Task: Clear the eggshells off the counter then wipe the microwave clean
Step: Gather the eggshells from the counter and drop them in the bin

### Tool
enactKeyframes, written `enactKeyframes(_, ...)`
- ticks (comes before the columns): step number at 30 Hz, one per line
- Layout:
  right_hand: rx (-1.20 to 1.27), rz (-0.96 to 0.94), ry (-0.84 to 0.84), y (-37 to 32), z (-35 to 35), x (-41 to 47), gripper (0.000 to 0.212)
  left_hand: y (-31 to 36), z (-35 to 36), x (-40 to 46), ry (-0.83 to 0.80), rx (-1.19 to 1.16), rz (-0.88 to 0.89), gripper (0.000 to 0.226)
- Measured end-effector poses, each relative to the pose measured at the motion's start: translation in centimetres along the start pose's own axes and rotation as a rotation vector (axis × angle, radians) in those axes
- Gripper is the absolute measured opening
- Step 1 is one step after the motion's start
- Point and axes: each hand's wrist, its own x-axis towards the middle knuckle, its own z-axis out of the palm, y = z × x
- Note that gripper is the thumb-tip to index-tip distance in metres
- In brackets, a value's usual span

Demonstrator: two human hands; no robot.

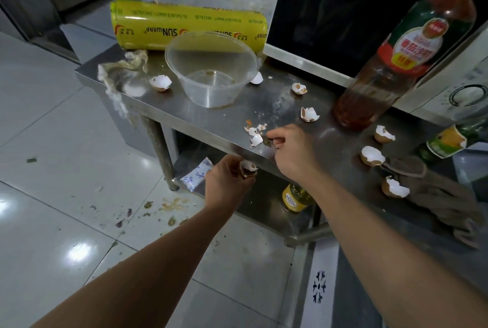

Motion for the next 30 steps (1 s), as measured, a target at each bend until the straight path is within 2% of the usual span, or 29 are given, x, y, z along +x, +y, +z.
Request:
enactKeyframes(3, 0.103, 0.031, -0.025, -0.4, 0.2, -0.2, 0.046, -0.1, 0.5, 0.1, 0.013, -0.017, -0.001, 0.033)
enactKeyframes(6, 0.160, 0.029, 0.024, -0.4, -0.3, 0.4, 0.049, -0.4, 0.6, 0.2, 0.036, -0.064, -0.009, 0.032)
enactKeyframes(9, 0.058, -0.001, -0.027, -0.3, -0.6, 2.0, 0.051, -0.6, 0.4, 0.3, 0.057, -0.093, -0.012, 0.033)
enactKeyframes(13, -0.126, -0.165, -0.187, -1.1, 0.0, 3.3, 0.056, -0.5, 0.4, 0.4, 0.068, -0.106, -0.010, 0.034)
enactKeyframes(16, -0.149, -0.229, -0.232, -1.6, 0.1, 3.3, 0.056, -0.3, 0.4, 0.5, 0.072, -0.120, -0.029, 0.035)
enactKeyframes(27, -0.075, -0.208, -0.215, -2.1, -0.1, 0.6, 0.046, 0.4, 0.3, 0.3, 0.089, -0.139, -0.046, 0.030)
enactKeyframes(30, -0.044, -0.178, -0.186, -1.9, -0.2, 0.2, 0.049, 0.4, 0.2, 0.3, 0.084, -0.124, -0.041, 0.032)
